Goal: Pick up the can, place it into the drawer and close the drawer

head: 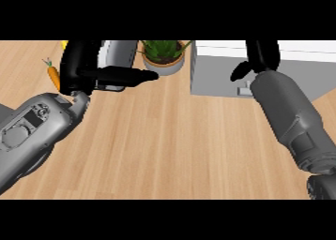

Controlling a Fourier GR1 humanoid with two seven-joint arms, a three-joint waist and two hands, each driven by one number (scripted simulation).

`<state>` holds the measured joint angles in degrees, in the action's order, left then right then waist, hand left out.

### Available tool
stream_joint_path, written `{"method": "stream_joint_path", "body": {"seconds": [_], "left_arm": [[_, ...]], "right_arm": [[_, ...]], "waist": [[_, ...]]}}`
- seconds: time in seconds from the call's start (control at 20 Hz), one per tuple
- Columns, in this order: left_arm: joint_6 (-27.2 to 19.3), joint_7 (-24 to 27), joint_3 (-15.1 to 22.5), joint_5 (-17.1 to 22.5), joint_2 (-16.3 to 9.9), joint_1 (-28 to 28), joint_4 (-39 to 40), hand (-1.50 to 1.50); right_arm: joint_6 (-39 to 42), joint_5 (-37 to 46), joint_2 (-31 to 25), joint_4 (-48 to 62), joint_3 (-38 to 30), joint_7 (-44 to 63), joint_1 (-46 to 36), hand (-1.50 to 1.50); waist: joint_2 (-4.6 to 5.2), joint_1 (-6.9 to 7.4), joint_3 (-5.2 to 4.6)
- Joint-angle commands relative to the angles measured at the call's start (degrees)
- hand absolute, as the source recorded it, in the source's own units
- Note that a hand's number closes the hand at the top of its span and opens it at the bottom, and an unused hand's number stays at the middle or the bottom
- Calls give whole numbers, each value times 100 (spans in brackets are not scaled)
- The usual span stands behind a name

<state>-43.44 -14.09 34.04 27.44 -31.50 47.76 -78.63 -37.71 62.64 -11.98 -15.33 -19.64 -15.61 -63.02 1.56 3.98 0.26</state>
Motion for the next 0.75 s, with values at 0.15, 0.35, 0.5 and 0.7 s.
{"method": "stream_joint_path", "body": {"seconds": [0.15,0.35,0.5,0.7], "left_arm": [[-109,-68,42,-95,56,-195,-194,-150],[-133,150,-11,-172,14,-534,-171,-150],[1,151,-209,-55,-128,-677,-236,-150],[-100,181,-144,-275,-132,-974,-575,-150]], "right_arm": [[274,-1238,451,-271,-976,-717,-460,-150],[695,-1910,592,-331,-1510,-1160,-362,-150],[949,-2286,649,-361,-1826,-1120,-587,-150],[1297,-2432,403,-236,-1905,-1307,-518,-150]], "waist": [[-16,83,4],[-53,-58,-5],[-61,-59,-13],[-85,-92,-18]]}}
